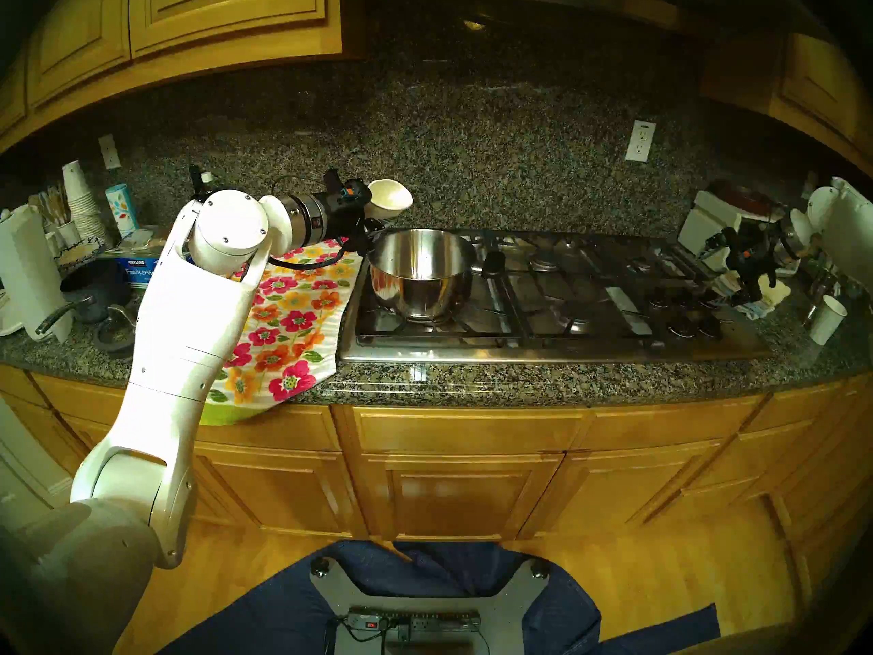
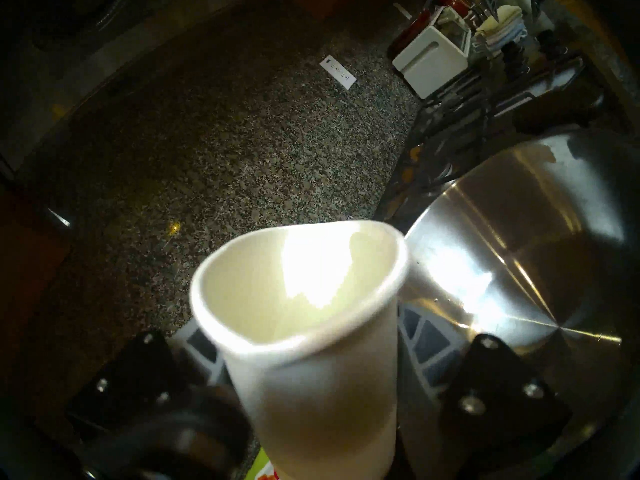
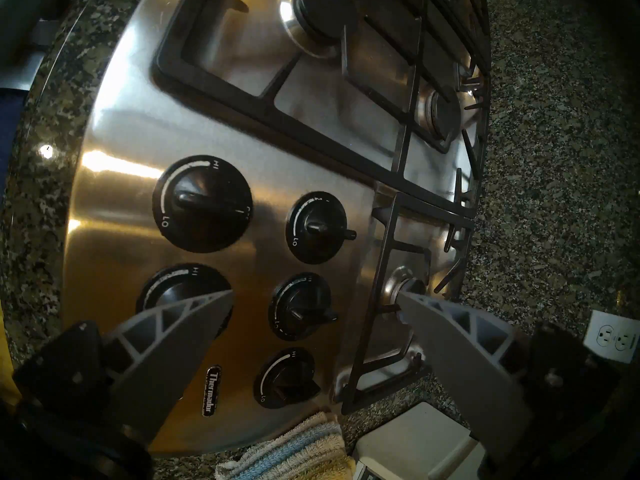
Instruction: Pick up the water cup, pour water into the pot, turn on the stove
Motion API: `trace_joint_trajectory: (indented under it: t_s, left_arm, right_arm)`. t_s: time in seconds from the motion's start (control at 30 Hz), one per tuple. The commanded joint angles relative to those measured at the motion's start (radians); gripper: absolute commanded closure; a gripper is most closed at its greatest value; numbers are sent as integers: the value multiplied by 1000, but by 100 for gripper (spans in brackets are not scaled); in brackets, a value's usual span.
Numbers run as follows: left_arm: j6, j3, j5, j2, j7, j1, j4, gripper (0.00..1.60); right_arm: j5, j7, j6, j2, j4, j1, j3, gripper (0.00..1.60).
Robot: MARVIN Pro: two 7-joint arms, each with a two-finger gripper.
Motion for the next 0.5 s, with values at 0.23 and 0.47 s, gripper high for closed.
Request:
trace_joint_trajectory:
  t_s: [0.23,0.47]
  left_arm:
    - [-94,7,36,0,17,-119,8,103]
    - [-144,18,65,2,27,-126,12,104]
  right_arm:
    - [1,5,-2,0,6,31,7,0]
    - [1,5,-2,0,6,31,7,0]
